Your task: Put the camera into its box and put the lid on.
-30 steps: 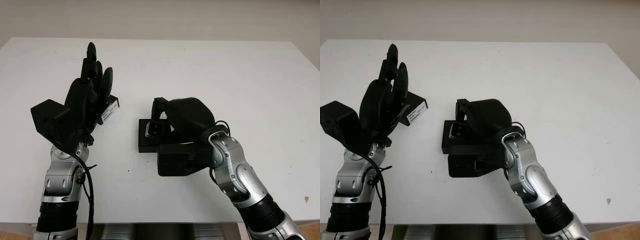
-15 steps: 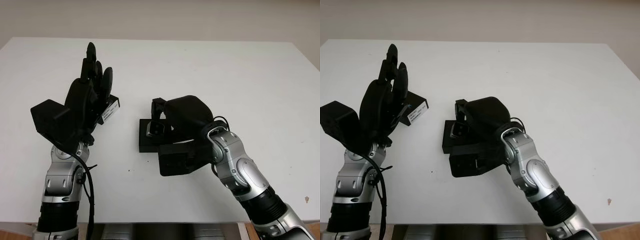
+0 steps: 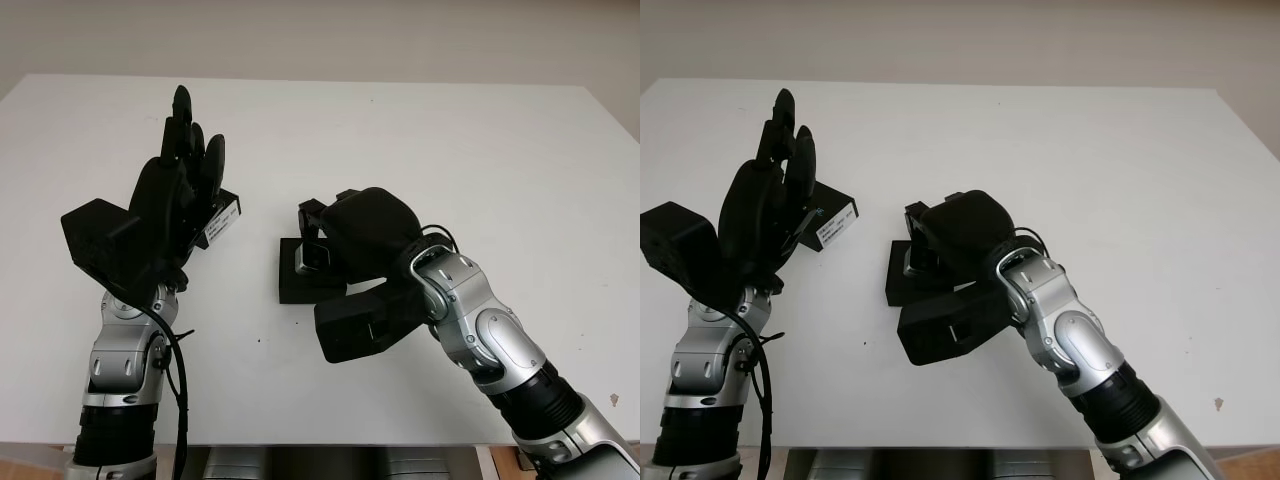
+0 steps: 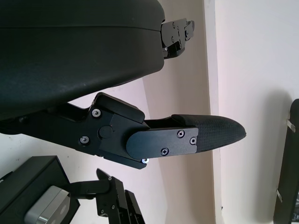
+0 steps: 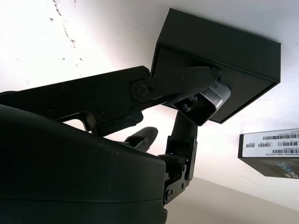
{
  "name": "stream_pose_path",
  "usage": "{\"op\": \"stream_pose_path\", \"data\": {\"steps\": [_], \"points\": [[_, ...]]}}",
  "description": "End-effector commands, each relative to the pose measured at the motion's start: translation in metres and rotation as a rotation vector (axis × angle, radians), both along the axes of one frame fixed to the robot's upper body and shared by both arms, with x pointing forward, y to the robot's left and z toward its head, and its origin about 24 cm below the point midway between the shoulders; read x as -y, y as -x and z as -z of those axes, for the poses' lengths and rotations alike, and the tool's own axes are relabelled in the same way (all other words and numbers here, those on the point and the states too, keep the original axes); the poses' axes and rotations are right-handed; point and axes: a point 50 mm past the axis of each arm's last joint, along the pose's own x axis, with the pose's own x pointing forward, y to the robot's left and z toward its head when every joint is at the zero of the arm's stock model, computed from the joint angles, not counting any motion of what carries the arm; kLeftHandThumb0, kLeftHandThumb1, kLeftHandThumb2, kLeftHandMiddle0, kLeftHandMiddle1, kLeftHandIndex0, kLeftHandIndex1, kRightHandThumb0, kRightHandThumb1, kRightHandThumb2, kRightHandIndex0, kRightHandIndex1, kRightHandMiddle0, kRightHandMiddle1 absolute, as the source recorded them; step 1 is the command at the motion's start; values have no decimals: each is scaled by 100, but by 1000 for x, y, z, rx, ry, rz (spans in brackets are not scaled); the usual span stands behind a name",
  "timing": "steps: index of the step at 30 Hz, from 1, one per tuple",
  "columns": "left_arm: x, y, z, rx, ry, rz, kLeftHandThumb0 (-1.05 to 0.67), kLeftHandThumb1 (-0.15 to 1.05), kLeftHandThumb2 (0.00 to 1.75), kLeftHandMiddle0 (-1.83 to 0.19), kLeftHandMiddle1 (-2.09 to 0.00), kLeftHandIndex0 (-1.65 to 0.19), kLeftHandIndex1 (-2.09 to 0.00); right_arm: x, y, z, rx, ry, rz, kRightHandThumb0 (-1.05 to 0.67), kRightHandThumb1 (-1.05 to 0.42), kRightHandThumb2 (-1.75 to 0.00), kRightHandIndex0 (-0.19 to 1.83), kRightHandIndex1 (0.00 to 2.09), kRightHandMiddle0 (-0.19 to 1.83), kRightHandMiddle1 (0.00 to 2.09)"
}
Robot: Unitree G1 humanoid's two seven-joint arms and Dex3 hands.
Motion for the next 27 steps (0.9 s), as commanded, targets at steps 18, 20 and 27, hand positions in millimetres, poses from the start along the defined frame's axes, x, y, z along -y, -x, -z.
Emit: {"op": "stream_pose_path", "data": {"steps": [18,20,27], "points": [[2,3,-1,5,0,0,-83,105,50,19,0,19,0,7,2,-6,-46,2,-31,-67,-94,-5,-18,0,-9,5],[2,3,-1,5,-1,0,-82,105,51,19,0,19,0,7,2,-10,-51,-11,-35,-68,-94,-5,-19,0,-15,3],[3,3,-1,6,25,-5,-81,105,48,19,0,19,0,15,-3,-33,-119,-253,-45,-70,-91,-4,-17,2,-17,2]]}}
